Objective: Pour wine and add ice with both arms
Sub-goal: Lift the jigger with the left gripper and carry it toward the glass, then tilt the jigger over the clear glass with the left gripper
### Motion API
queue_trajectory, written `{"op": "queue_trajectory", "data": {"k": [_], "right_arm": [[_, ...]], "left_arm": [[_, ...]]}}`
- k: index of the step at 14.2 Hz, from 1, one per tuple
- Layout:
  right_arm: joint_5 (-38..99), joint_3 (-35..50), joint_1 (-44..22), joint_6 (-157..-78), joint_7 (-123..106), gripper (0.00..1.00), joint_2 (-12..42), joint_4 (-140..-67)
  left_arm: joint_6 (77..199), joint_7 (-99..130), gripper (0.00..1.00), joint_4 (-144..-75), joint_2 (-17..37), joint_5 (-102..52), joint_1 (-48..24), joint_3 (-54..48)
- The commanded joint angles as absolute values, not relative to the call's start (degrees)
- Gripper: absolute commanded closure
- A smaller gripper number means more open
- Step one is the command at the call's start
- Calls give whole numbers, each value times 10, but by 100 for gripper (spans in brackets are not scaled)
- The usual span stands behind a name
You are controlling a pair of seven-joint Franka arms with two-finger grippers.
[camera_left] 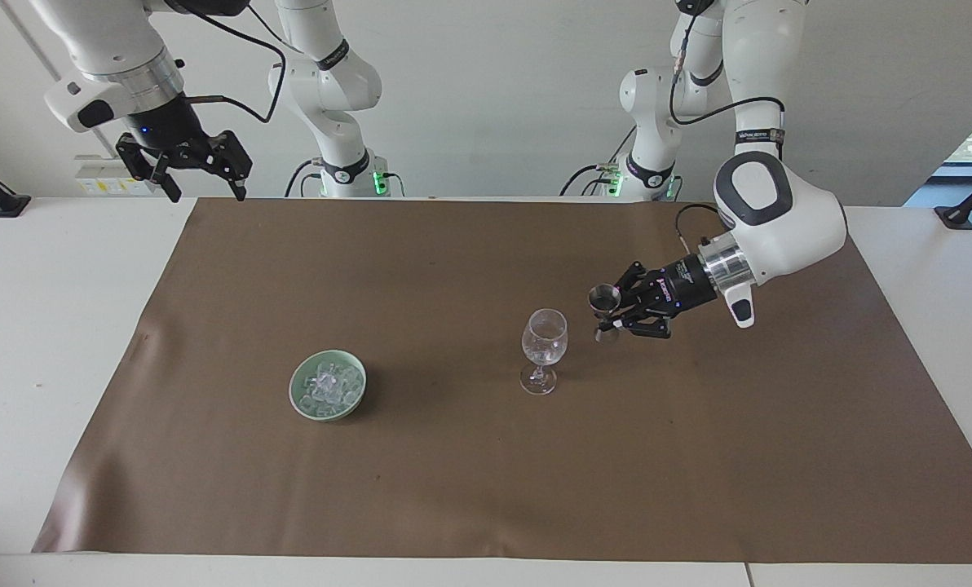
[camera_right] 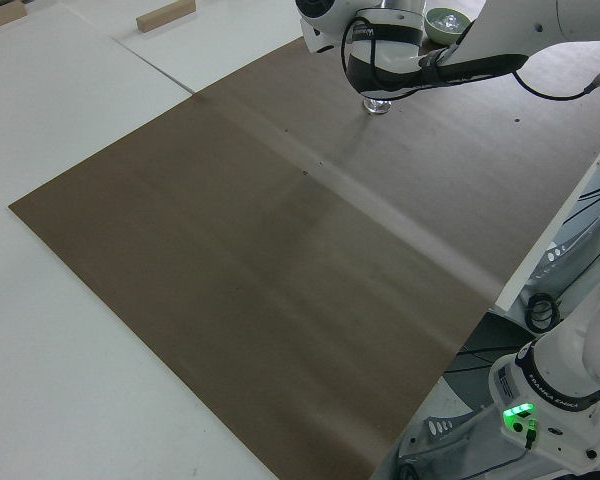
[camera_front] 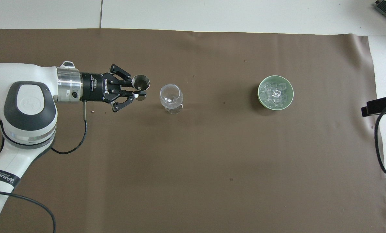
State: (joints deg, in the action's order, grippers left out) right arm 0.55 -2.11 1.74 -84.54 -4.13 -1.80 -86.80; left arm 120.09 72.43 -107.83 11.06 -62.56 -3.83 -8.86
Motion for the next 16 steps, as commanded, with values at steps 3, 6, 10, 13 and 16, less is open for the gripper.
{"op": "queue_trajectory", "data": {"k": [3,6,10,13,16], "right_arm": [[15,-22,19,-849,-45,0,-25,-876],[15,-22,19,-849,-45,0,-25,-876],[15,-22,19,-850,-44,0,-25,-876],[15,-22,19,-850,-45,0,-25,-876],[15,-22,18,-849,-45,0,-25,-876]], "left_arm": [[1253,733,100,-1101,88,-594,-75,-77],[1276,734,100,-1101,87,-570,-87,-77],[1326,734,100,-1114,79,-558,-109,-77],[1375,732,100,-1126,72,-535,-126,-77],[1383,730,100,-1127,70,-526,-129,-77]]}}
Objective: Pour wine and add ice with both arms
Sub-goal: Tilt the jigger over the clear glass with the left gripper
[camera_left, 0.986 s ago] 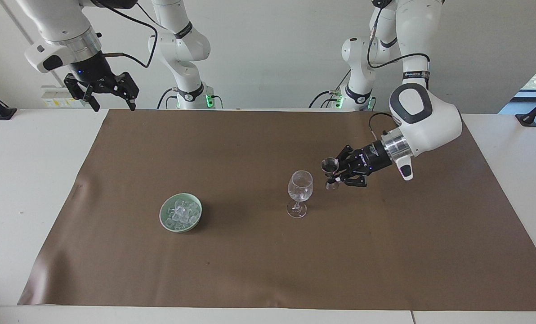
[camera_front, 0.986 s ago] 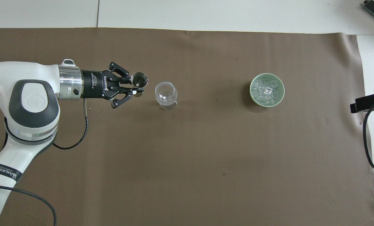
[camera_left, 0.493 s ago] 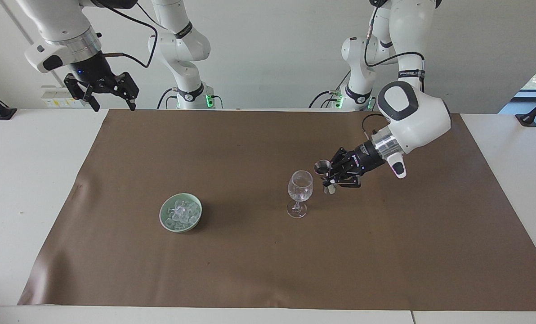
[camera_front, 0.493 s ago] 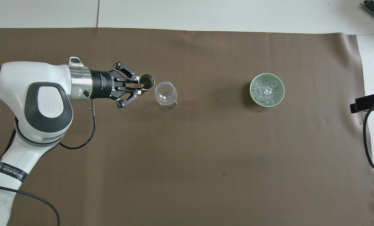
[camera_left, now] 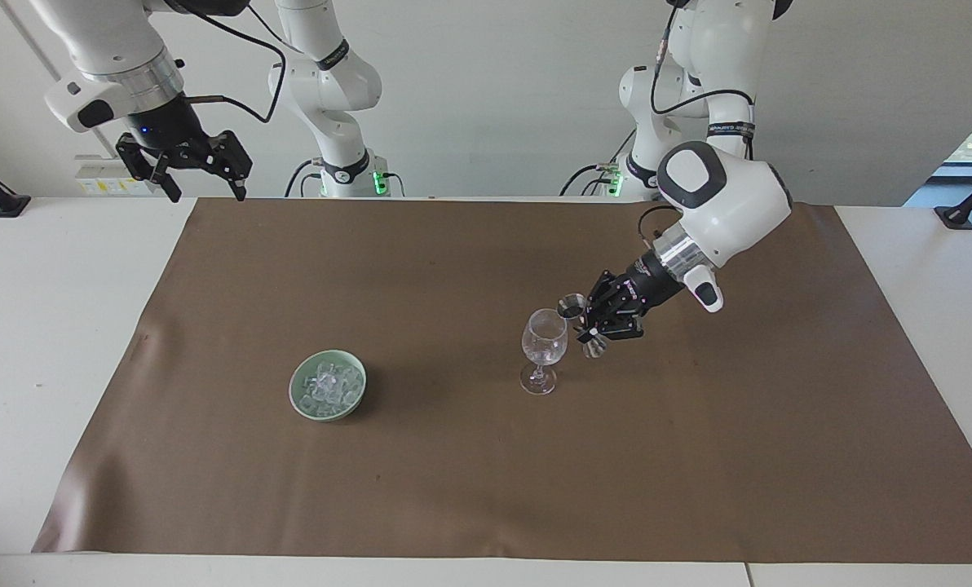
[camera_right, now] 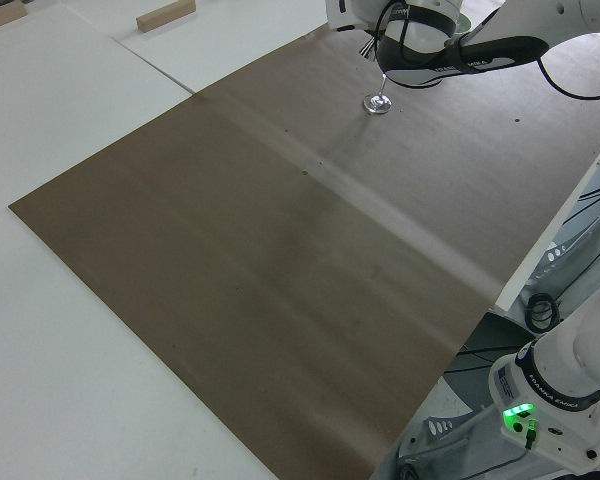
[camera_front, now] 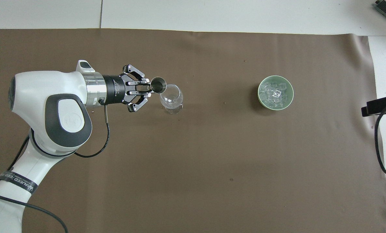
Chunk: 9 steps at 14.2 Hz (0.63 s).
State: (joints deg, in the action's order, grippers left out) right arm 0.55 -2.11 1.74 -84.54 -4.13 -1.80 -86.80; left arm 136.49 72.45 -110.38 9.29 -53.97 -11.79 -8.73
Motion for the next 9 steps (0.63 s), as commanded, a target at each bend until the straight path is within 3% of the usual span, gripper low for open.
{"op": "queue_trajectory", "data": {"k": [1,9], "right_arm": [[15,-22,19,-849,-45,0,-25,-876],[15,-22,19,-849,-45,0,-25,-876]], "left_arm": [[1388,730,100,-1127,69,-520,-131,-77],[1466,722,100,-1142,63,-502,-158,-77]]}}
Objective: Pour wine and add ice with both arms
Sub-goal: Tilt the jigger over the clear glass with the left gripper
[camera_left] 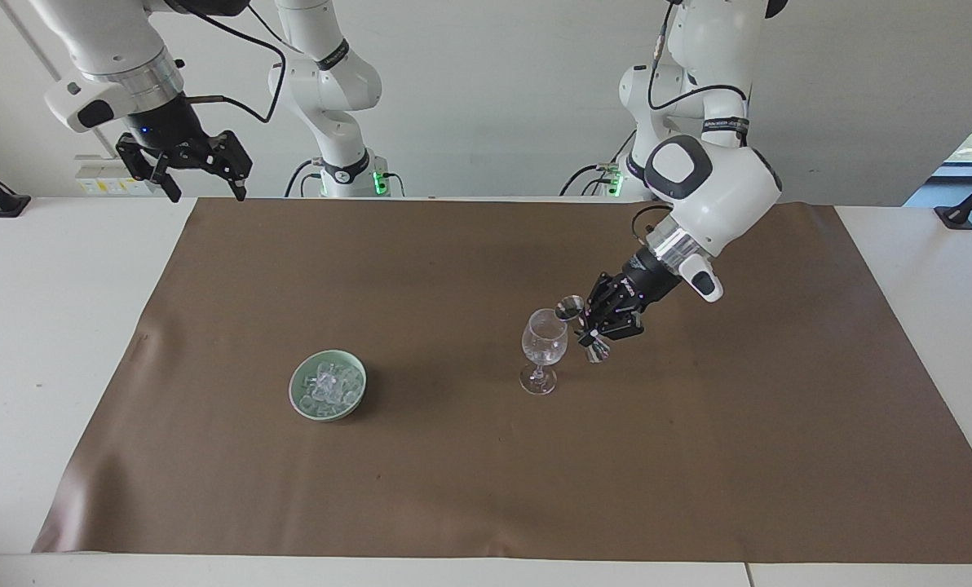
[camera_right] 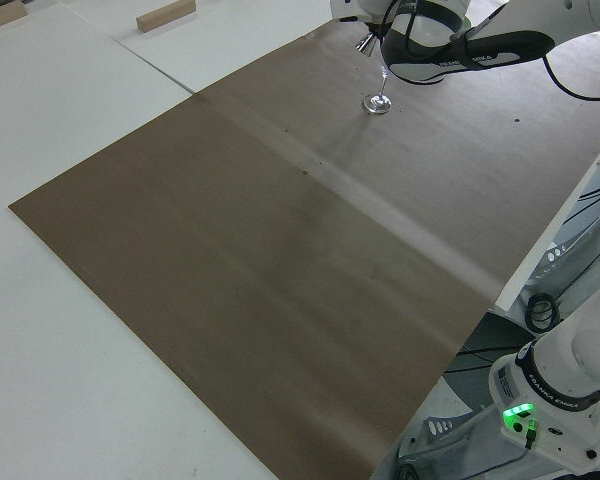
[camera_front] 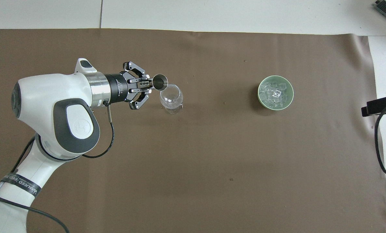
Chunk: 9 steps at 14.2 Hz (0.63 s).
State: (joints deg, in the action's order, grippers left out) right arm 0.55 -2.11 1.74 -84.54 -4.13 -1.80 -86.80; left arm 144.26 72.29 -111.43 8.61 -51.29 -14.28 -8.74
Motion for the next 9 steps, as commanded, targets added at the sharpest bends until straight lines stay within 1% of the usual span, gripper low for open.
{"op": "queue_trajectory", "data": {"k": [1,9], "right_arm": [[15,-22,19,-849,-44,0,-25,-876],[15,-22,18,-849,-45,0,-25,-876]], "left_arm": [[1473,720,100,-1142,63,-493,-158,-77],[1530,719,100,-1144,65,-461,-170,-78]]}}
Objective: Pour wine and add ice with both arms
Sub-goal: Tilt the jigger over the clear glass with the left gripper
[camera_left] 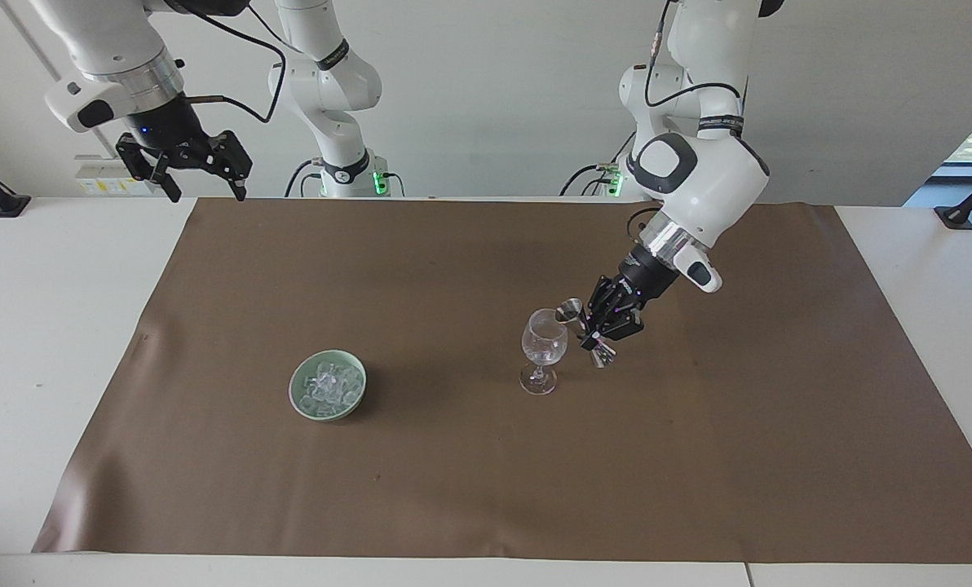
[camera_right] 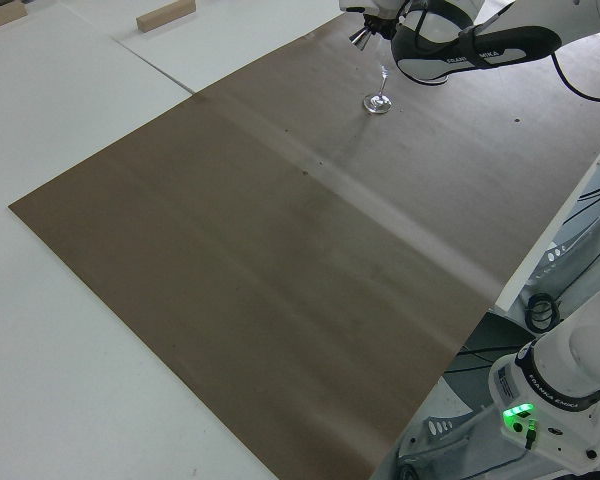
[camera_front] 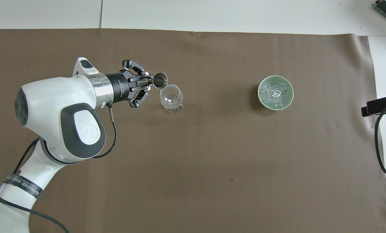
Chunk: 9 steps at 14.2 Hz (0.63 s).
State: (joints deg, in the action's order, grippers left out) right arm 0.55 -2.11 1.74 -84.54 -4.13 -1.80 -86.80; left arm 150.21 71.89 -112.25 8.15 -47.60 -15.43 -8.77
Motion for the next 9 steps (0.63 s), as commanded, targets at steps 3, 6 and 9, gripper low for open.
{"op": "queue_trajectory", "data": {"k": [3,6,9], "right_arm": [[15,-22,19,-849,-44,0,-25,-876],[15,-22,19,-849,-44,0,-25,-876],[15,-22,19,-849,-45,0,-25,-876]], "left_arm": [[1548,697,100,-1151,64,-452,-176,-78],[1555,672,100,-1157,62,-452,-178,-77],[1575,650,100,-1168,58,-451,-184,-78]]}}
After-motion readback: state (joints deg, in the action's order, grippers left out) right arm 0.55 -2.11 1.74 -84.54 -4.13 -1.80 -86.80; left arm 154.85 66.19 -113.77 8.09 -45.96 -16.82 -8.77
